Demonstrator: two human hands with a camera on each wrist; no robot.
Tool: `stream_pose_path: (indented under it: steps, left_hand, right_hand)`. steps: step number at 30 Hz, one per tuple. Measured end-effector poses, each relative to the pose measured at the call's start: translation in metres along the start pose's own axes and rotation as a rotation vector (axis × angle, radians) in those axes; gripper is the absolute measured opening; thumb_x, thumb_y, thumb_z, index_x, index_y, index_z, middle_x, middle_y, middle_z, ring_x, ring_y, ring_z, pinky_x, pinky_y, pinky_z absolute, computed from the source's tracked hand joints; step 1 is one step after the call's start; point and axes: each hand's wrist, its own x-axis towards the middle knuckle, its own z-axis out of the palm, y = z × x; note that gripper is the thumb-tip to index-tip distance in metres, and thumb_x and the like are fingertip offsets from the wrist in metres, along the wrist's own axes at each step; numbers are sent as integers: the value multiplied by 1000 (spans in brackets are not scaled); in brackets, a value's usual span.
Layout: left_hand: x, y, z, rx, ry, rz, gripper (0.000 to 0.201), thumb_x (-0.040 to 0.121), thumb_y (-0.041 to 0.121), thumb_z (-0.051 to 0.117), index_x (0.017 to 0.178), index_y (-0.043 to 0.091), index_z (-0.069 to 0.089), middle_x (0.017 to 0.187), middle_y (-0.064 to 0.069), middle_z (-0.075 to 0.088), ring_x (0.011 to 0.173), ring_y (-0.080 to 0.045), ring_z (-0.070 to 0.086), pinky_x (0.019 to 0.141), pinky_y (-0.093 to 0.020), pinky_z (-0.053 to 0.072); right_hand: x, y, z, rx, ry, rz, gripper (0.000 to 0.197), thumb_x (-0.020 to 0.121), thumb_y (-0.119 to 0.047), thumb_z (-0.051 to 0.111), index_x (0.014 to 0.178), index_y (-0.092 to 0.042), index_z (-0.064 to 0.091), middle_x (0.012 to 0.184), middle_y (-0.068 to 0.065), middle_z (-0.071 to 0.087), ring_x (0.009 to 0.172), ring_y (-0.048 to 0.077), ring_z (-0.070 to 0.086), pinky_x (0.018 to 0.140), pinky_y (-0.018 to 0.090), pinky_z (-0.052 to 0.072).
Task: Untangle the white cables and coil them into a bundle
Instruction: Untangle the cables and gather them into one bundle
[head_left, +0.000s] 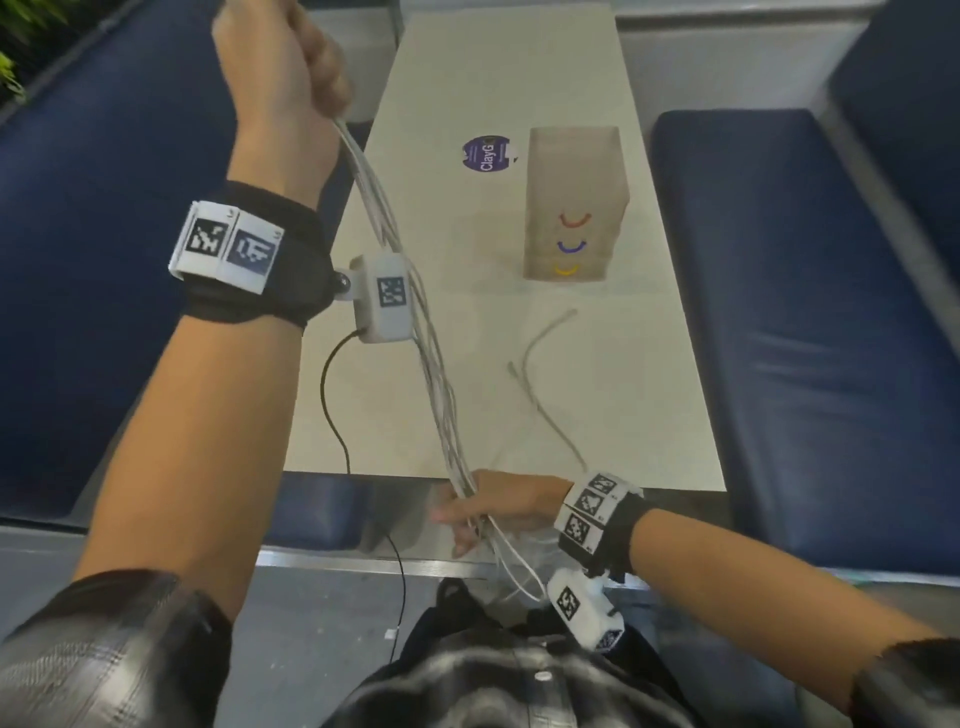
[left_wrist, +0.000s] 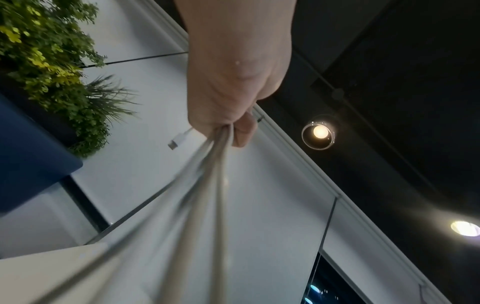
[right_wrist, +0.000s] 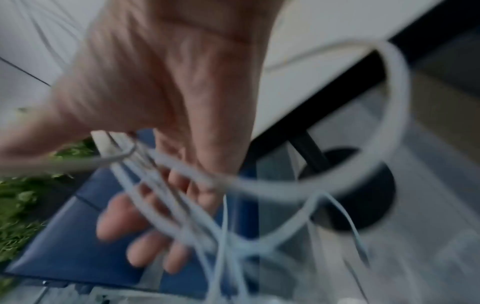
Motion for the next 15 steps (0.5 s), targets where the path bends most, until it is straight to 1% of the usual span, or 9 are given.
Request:
stream_pose_path:
  steps: [1,2,4,6,8,10,11,13,15]
  left_hand:
    - [-2,-3,0,35,-25,-22,53,106,19,36,53,22,34,55,3,19,47,-14,14,43,-25,16]
    - [-6,-7,0,75,-44,-52,50,106,24,39,57,22,32,58,2,16,49,-14,12,43,-26,15]
    - [-14,-14,-2,131,-70,-126,47,105,29,44,61,23,31,65,0,11,52,-15,10,44,-27,13]
    - [-25,-23,0,151,-111,-216,46,105,31,46,62,23,31,66,0,10,53,-14,8,44,-27,10]
    - [-36,-35,4,186,-190,-302,47,104,34,46,62,25,28,63,2,9,50,-13,8,42,-25,9]
    - [-46,-46,9,216,-269,-368,49,104,35,47,61,25,26,59,3,10,47,-12,8,40,-23,9]
    - [-48,-50,11,220,-292,-383,49,104,35,47,61,25,25,57,3,11,47,-12,9,41,-23,9]
    - [-48,-50,14,203,-288,-378,49,104,35,47,62,25,25,57,4,11,47,-12,8,40,-23,9]
    - [-43,-43,14,166,-248,-347,48,104,34,47,63,24,25,58,3,11,48,-12,8,38,-22,10]
  right_hand:
    - [-5,-8,-7,-37,-45,-3,32,77,-32,74,100,-10,67,85,8,66,85,18,67,106,49,44]
    - [-10,-19,-16,-82,-47,-2,48,78,-27,71,120,-6,61,105,9,66,104,21,64,107,44,42]
    - [-27,-47,-37,-155,36,-48,66,83,-17,67,140,0,41,136,17,54,130,28,50,104,28,42]
    - [-37,-72,-52,-125,230,-236,70,84,-7,69,144,0,34,143,23,48,130,27,50,92,16,47]
    - [-36,-91,-56,8,416,-451,76,82,-4,71,146,-6,30,134,17,57,114,18,60,85,18,50]
    - [-26,-98,-49,57,467,-532,69,84,-3,69,143,-4,35,123,14,59,107,18,60,82,18,51]
    - [-20,-97,-42,22,455,-511,56,87,-4,66,137,1,42,120,17,59,106,21,59,83,17,51]
    - [-11,-82,-23,-98,357,-392,26,97,-15,56,113,6,58,111,29,66,100,28,64,84,20,52]
    - [-5,-49,-7,-209,316,-246,39,104,-30,41,84,-4,62,102,32,69,97,34,67,88,24,50]
